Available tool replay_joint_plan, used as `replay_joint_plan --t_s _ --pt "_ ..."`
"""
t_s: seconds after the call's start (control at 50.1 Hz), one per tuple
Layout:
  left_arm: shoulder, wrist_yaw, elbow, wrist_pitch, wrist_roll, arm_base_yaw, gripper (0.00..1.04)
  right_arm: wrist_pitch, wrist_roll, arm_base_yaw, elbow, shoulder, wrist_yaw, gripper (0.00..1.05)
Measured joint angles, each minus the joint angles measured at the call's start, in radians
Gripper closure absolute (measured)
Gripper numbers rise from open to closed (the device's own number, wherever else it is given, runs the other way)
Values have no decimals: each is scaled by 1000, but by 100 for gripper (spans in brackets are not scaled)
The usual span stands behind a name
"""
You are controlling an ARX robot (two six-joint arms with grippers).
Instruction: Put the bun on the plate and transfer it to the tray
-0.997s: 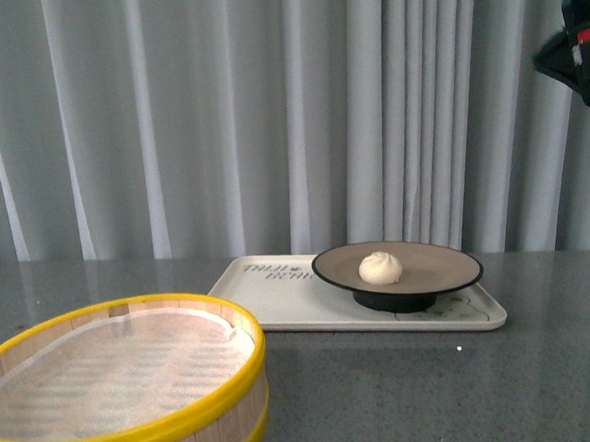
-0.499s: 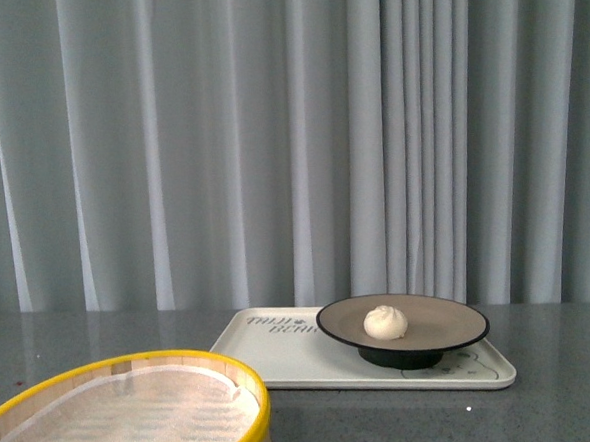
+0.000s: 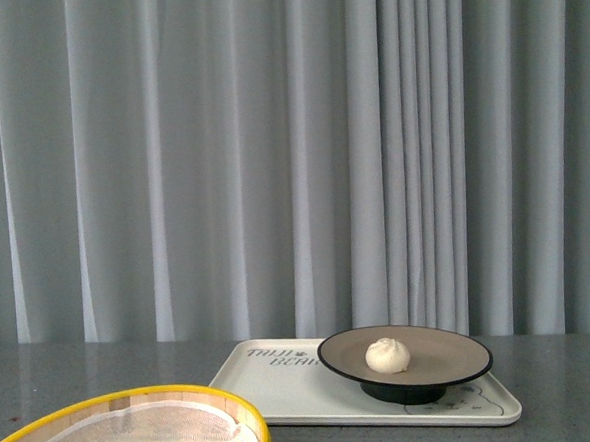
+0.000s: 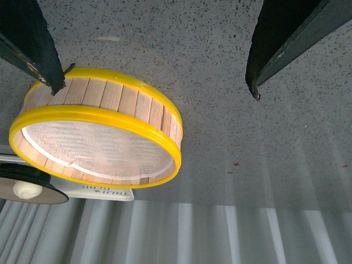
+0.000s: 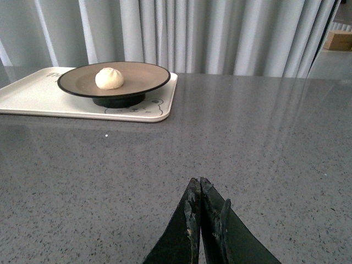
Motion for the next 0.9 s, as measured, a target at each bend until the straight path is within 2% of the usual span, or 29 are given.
replay_joint_plan --t_s 0.319,0.379,0.897 --pt "0 0 0 0 0 0 7 -119 0 0 -54 -177 0 103" --pt "0 0 0 0 0 0 7 -94 0 0 -83 -192 0 103" --pt "0 0 0 0 0 0 7 -322 0 0 -87 -428 0 103"
